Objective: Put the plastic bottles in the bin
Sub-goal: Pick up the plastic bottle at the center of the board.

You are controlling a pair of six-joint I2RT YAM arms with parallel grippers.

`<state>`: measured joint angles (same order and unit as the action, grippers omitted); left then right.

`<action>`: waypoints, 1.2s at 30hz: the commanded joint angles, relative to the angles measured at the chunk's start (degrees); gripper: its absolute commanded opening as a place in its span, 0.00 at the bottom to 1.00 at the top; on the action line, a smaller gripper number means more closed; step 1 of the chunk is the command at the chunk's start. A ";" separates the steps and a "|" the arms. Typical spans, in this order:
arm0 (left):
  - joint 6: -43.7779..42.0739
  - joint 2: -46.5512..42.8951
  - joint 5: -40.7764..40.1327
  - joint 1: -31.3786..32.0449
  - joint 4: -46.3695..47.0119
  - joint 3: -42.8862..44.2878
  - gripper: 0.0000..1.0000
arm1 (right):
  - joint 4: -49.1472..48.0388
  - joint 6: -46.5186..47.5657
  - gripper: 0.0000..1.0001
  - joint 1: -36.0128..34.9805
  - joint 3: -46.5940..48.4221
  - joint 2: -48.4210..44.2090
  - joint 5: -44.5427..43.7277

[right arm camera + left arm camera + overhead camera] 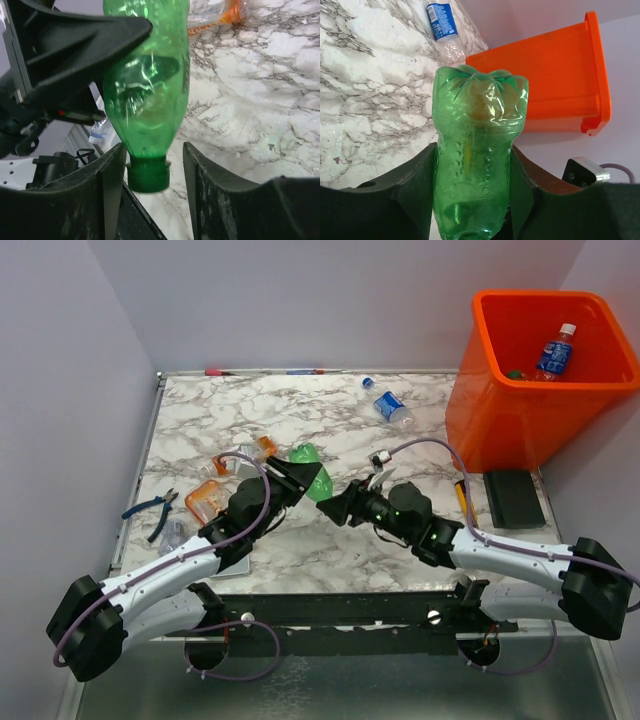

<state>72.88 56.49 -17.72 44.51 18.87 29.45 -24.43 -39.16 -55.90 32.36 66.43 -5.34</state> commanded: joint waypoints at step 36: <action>-111.18 -8.55 30.12 2.32 -41.72 22.21 0.99 | 84.87 18.19 0.00 0.00 39.95 -6.14 5.86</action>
<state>-14.74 48.66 1.23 45.95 -11.49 54.24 48.95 -24.01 -56.01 68.73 59.05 0.62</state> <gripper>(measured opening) 0.990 0.369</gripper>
